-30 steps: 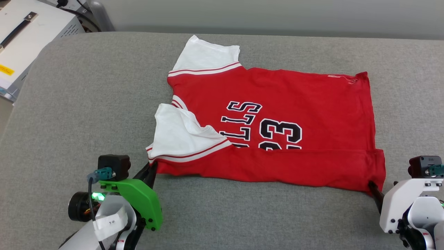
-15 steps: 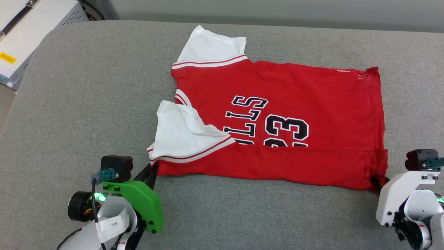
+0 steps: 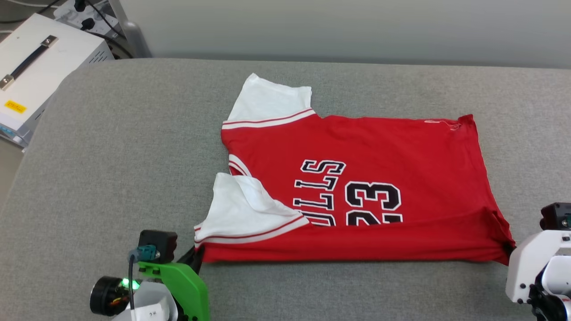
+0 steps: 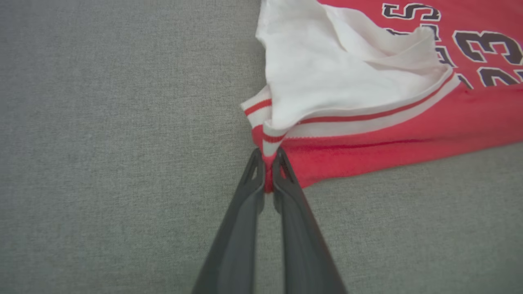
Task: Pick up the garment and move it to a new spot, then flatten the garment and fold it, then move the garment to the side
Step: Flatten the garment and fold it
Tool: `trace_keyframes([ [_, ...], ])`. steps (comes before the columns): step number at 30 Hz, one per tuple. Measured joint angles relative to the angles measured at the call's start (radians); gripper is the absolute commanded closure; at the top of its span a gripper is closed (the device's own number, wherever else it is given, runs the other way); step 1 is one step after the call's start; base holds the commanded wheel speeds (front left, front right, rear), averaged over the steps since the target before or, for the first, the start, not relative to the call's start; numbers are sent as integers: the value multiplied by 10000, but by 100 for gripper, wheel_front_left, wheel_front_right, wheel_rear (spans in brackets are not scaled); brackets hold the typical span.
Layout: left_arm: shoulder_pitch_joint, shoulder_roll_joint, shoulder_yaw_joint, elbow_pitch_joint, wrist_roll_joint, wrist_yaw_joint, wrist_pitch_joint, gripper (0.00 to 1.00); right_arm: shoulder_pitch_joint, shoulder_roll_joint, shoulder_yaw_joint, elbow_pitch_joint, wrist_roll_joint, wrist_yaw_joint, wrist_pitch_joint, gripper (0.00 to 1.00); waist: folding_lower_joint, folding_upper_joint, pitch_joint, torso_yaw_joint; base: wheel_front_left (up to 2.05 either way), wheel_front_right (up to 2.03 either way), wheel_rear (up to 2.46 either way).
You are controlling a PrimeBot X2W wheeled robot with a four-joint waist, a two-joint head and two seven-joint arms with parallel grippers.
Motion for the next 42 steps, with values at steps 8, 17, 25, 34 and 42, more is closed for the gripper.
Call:
trace_keyframes([
  [8,936,17,-447,-201,-128,67,136,100,1043,-17,-366,-807,142,0,901,100,0,0,-587,-155,0,0,0],
  [17,1644,19,-725,-196,-443,194,226,100,2226,341,-671,-1653,334,0,1904,100,0,0,-910,-220,0,0,0],
  [25,1556,-79,-817,268,-355,190,240,0,2218,412,-621,-1695,261,0,1641,0,0,0,-814,-214,0,0,0],
  [34,1024,-219,-190,-2,107,186,-1315,0,1920,-92,-69,-2529,424,0,190,0,0,0,-1004,-194,0,0,0],
  [42,778,-257,355,-267,732,-38,-3306,0,1467,-224,539,-2976,608,0,-2383,0,0,0,-1160,-319,0,0,0],
])
